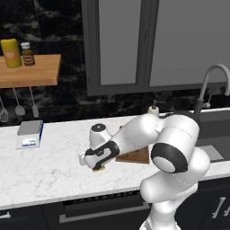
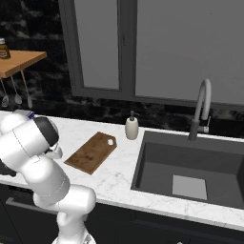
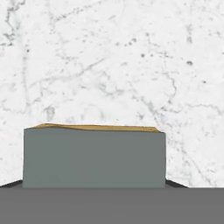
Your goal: Pick up the sponge from the counter and clean the cutting board by briefly scrubbing or pressing down on the cutting board. Once finished, release the sponge.
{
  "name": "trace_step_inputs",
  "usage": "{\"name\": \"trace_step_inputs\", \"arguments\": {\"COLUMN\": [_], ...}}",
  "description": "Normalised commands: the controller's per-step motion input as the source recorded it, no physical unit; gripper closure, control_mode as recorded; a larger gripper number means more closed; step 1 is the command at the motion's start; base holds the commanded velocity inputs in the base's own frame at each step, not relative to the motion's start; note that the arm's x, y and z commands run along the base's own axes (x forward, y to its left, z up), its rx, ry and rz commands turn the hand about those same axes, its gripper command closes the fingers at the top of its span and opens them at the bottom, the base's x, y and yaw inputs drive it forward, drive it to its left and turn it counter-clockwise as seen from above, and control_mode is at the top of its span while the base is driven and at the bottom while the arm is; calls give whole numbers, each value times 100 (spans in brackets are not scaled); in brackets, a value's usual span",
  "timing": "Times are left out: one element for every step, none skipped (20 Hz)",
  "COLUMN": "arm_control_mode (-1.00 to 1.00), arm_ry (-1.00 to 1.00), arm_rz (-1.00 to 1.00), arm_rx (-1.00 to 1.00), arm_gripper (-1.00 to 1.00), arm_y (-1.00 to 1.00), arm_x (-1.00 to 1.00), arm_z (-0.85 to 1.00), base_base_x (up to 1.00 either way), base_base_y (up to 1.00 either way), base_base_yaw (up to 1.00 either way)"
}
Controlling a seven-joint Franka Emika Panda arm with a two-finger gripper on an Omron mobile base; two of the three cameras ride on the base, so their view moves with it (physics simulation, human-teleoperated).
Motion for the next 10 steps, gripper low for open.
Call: {"name": "trace_step_inputs", "arguments": {"arm_control_mode": [-100,-100,-100,-100,-100,-100,-100,-100,-100,-100], "arm_ry": [1,0,0,0,0,0,7,0,0,0], "arm_rz": [0,0,0,0,0,0,0,0,0,0], "arm_rx": [0,0,0,0,0,0,0,0,0,0], "arm_gripper": [100,-100,-100,-100,-100,-100,-100,-100,-100,-100], "arm_y": [15,14,14,9,5,0,0,0,0,0], "arm_x": [0,0,-1,-4,-1,0,0,0,0,-13], "arm_z": [-48,-31,-10,0,0,0,0,0,0,0], "base_base_x": [0,0,0,0,0,0,0,0,0,0], "base_base_y": [0,0,0,0,0,0,0,0,0,0], "base_base_yaw": [0,0,0,0,0,0,0,0,0,0]}}
